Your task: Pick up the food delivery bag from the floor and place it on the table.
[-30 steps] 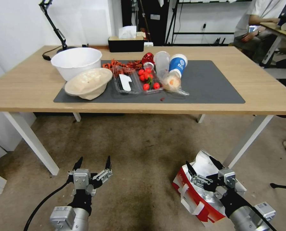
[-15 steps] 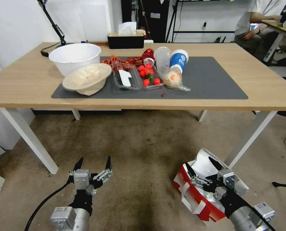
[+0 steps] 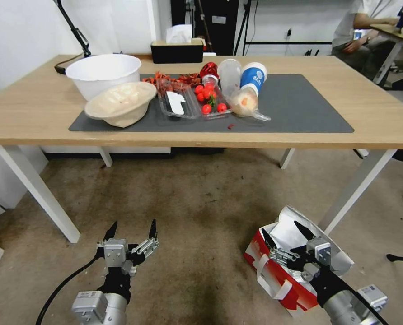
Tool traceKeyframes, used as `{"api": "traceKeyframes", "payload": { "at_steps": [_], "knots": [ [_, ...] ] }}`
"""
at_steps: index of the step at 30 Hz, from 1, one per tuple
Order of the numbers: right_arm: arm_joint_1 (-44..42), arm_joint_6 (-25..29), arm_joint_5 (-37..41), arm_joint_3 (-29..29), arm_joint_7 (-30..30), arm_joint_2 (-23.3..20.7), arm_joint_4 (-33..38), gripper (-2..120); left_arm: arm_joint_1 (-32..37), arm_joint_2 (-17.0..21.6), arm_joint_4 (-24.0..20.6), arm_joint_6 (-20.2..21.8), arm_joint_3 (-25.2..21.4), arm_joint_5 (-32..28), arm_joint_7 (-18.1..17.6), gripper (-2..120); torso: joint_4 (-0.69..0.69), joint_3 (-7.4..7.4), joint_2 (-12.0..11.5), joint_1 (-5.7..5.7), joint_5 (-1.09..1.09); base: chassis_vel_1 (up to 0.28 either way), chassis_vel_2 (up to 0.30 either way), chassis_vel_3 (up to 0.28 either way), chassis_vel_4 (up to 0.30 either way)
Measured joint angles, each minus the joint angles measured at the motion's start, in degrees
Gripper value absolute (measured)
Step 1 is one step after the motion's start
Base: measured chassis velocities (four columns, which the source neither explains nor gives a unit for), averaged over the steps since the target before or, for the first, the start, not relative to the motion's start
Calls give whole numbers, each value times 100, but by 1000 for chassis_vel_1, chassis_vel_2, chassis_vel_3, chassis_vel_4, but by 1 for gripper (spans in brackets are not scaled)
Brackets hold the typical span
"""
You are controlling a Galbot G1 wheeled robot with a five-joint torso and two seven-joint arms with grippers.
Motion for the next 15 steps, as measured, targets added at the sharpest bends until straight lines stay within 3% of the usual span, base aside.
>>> {"api": "traceKeyframes", "payload": {
  "at_steps": [15],
  "knots": [
    [60,16,-93,-25,-15,113,-29,100,-38,-38,-14,-6,2,-11,7,100,0,-227,-327,-102,-1,0,0,0,0]
  ]
}}
